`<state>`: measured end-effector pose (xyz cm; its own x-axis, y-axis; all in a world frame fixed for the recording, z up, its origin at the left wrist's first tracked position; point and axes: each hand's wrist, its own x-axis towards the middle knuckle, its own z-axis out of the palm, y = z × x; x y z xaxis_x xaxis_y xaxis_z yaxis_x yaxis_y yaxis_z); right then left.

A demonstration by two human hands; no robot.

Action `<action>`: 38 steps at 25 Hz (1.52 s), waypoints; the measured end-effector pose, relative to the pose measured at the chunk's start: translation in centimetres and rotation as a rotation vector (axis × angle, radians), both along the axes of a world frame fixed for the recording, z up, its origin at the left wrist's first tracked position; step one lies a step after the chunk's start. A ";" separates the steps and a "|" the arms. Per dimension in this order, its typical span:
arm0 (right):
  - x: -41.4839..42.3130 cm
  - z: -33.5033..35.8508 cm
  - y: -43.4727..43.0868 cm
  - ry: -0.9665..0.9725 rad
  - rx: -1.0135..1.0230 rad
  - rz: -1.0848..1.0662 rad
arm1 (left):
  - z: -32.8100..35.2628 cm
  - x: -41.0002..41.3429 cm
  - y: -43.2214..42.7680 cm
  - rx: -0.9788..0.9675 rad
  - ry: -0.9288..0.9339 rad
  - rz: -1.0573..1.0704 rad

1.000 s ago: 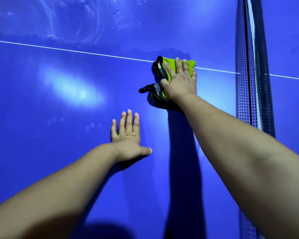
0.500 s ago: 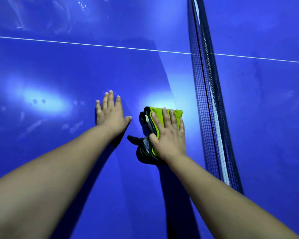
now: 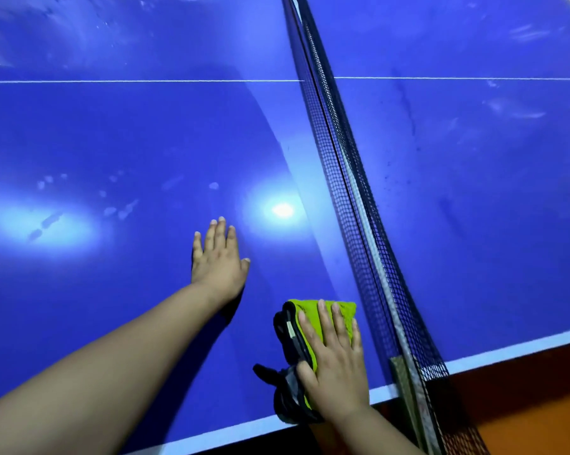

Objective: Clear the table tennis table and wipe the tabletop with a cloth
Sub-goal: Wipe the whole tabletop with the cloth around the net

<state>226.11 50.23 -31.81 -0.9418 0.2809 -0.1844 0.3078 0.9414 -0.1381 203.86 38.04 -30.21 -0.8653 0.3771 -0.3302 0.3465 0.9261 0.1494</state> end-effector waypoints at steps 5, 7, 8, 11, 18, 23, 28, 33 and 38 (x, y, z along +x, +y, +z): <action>0.6 -0.1 0.0 -0.046 -0.001 -0.086 | 0.4 -1.1 0.9 -0.002 -0.013 -0.011; -2.8 -0.1 0.7 -0.035 0.001 -0.100 | 0.3 -3.2 1.6 0.004 0.005 0.009; -5.1 -0.3 1.4 -0.020 0.007 -0.093 | 0.3 -4.7 1.9 0.003 0.012 0.027; -13.0 -1.1 3.7 0.035 0.048 -0.093 | 0.5 -9.6 3.1 -0.004 0.016 0.076; -32.1 -1.0 9.2 -0.009 0.041 0.019 | -0.5 -19.7 7.5 0.112 -0.132 0.257; -43.3 -1.2 11.8 -0.002 0.050 0.081 | -1.8 -21.3 8.2 0.037 -0.219 0.294; -52.6 -1.8 13.3 0.007 0.050 0.082 | -2.0 -21.9 8.3 -0.055 -0.275 0.246; -60.0 -1.9 14.6 0.004 0.047 0.096 | -2.1 -22.2 8.0 -0.098 -0.310 0.211; -59.8 -1.7 14.8 0.007 0.014 0.103 | -2.0 -21.9 7.9 -0.135 -0.293 0.198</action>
<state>166.27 65.07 -33.53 -0.9671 0.1855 -0.1740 0.2087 0.9698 -0.1262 181.95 45.99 -32.18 -0.7786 0.1483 -0.6098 0.1199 0.9889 0.0874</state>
